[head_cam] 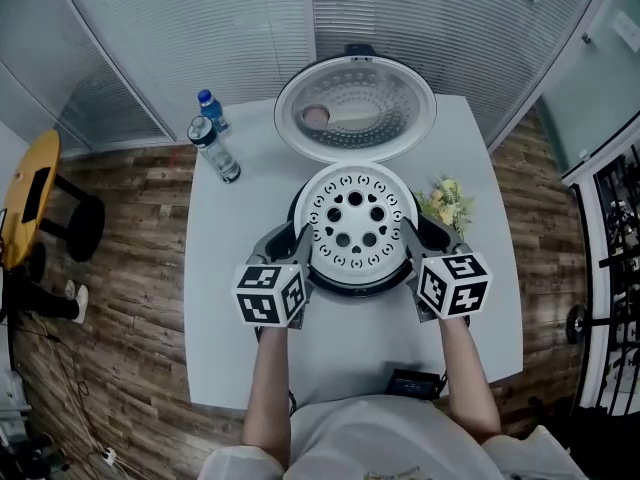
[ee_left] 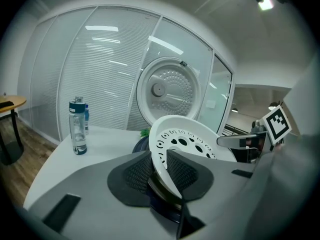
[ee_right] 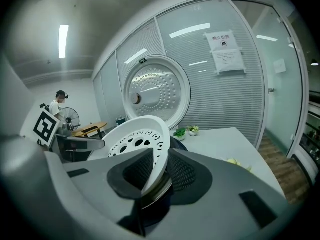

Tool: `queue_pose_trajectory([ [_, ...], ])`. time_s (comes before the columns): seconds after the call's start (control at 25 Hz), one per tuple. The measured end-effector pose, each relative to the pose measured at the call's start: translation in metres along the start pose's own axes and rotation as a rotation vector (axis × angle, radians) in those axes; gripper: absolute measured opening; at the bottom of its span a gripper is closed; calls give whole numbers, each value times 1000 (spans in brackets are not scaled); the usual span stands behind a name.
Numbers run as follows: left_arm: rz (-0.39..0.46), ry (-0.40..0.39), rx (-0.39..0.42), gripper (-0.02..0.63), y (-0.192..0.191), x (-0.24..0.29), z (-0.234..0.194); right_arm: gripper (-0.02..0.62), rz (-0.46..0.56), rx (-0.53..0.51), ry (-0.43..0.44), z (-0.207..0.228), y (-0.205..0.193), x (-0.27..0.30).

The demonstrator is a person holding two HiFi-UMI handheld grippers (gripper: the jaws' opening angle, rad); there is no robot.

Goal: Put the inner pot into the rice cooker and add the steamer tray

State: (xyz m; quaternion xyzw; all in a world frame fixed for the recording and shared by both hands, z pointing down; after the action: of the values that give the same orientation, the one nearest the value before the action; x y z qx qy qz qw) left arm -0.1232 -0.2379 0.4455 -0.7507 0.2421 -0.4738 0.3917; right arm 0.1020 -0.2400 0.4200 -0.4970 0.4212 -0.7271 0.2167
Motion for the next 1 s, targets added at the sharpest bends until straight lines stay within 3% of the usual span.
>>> queue_pose_trajectory([
  [0.72,-62,100,130,115,-2,8,0,115,-61,-204,-109,0,-1,11],
  [1.0,-93,183,254,112,-4,10,-1,109,-79,-282,-170,-2,-6,15],
])
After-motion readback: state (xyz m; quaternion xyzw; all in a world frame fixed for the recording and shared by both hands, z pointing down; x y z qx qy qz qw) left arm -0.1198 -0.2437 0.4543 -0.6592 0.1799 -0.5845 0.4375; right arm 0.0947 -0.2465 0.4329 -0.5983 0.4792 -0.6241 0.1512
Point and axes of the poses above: the fingertips, and each gripper's own axes: x forward along the fingers, z to its right, y out of its top, the point moved 4 cm from there along -x, backward along the fingers, and after that the axes turned 7 degrees about -z, right-handed, at the moved point
